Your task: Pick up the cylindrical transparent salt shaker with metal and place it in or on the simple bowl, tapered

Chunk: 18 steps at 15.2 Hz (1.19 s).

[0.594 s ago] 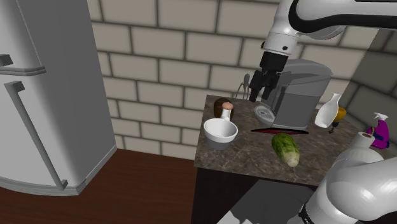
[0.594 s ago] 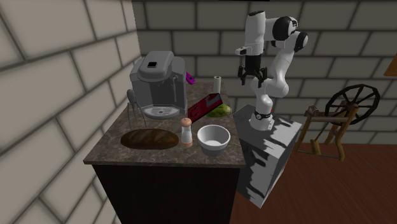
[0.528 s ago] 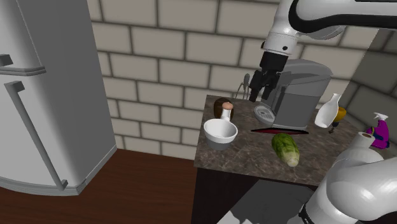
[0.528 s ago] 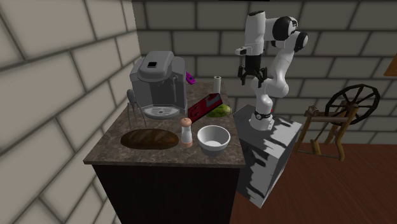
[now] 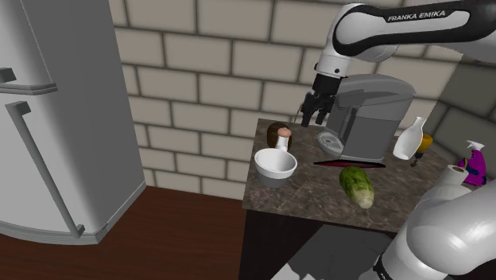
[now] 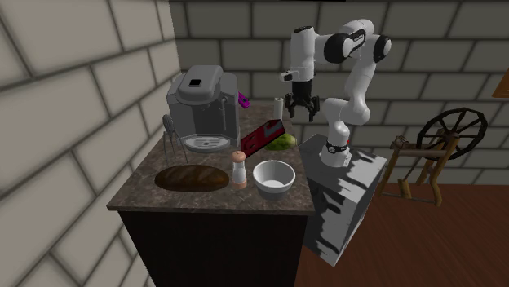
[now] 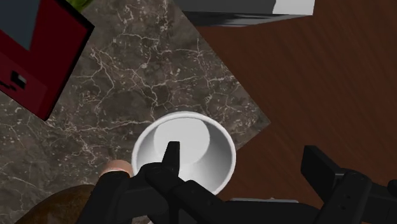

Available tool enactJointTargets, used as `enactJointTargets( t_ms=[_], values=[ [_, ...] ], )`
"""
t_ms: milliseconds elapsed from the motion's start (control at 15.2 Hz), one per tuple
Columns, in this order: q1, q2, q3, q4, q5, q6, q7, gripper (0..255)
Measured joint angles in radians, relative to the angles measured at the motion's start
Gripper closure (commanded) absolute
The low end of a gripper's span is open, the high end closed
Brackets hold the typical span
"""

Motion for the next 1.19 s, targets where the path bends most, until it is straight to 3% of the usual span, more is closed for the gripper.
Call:
enactJointTargets(
  t_ms=[594,1188],
  values=[
    [-0.021,0.293,-0.111,0.136,0.014,0.136,-0.162,0],
    [-0.059,0.638,-0.182,0.389,0.109,0.191,-0.323,0]
  ],
)
